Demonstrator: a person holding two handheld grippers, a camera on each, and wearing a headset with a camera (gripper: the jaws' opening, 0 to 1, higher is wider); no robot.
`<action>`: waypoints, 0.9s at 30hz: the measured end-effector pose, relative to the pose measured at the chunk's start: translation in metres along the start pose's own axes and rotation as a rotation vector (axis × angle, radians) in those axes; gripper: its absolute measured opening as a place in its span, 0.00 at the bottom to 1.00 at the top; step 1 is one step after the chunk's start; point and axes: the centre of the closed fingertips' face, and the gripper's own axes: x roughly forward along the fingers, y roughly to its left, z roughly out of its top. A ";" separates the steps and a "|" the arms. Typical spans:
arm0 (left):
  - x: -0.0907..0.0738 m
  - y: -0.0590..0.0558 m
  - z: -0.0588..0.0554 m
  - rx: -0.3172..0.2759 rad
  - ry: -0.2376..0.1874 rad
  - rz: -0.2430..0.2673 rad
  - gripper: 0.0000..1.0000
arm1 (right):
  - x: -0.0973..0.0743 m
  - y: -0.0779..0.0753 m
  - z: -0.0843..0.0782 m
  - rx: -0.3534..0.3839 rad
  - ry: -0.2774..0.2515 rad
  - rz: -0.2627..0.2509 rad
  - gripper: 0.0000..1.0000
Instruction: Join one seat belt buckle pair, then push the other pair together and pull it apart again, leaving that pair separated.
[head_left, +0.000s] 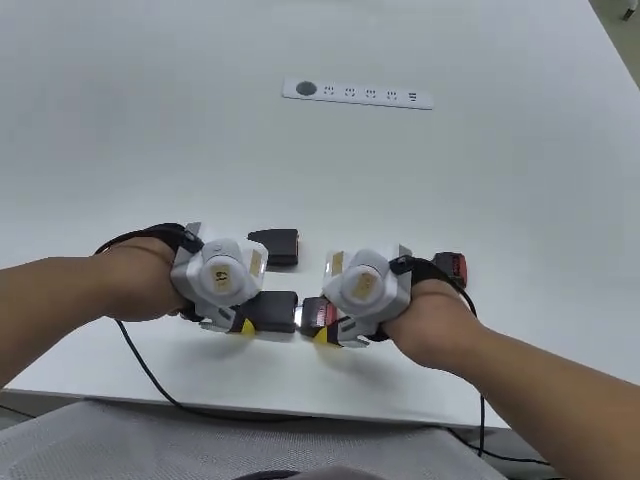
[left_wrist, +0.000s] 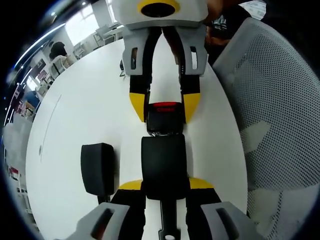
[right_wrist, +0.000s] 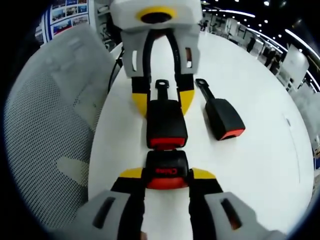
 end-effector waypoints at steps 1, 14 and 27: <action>0.000 0.001 0.000 0.006 0.001 0.000 0.30 | 0.000 0.000 -0.001 -0.001 0.002 0.000 0.32; -0.002 0.002 -0.003 -0.047 -0.012 -0.002 0.30 | -0.003 0.001 -0.004 -0.044 -0.007 0.006 0.32; -0.002 0.000 -0.003 -0.033 -0.009 -0.003 0.30 | -0.002 0.000 -0.005 -0.015 -0.019 0.016 0.33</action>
